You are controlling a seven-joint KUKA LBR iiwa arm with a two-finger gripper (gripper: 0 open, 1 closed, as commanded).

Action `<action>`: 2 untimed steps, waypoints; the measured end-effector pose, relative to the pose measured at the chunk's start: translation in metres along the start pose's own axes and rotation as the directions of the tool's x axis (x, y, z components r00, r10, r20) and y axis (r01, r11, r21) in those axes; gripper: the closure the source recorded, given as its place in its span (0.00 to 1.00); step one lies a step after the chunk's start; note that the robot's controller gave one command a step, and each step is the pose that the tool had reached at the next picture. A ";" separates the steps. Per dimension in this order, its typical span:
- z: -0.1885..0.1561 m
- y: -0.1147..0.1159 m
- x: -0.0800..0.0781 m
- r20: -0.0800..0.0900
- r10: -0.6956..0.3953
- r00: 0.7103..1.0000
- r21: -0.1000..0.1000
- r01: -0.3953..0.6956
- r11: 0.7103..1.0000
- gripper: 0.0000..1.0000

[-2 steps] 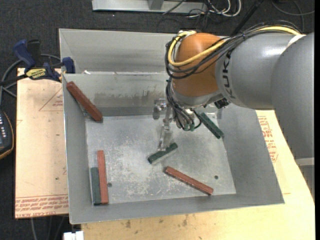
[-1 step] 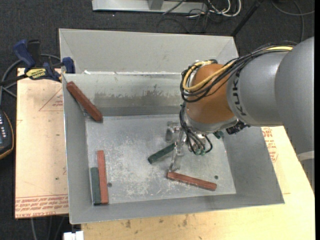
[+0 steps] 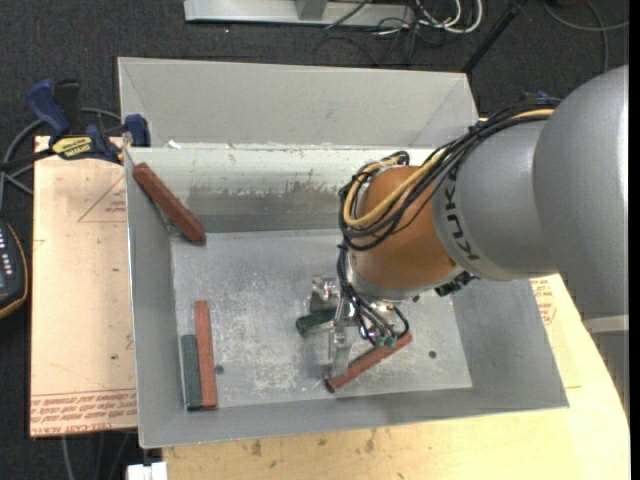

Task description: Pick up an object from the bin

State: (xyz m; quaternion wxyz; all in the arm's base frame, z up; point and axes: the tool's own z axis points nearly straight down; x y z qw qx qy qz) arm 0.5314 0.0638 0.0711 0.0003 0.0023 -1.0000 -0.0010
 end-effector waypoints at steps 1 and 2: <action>0.001 -0.002 -0.001 0.002 0.004 1.000 0.000 -0.004 1.000 1.00; -0.138 -0.009 -0.044 0.014 0.049 0.999 0.000 -0.049 0.999 1.00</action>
Offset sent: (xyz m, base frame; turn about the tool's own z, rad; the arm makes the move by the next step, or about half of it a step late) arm 0.0000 0.0000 0.0000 0.0000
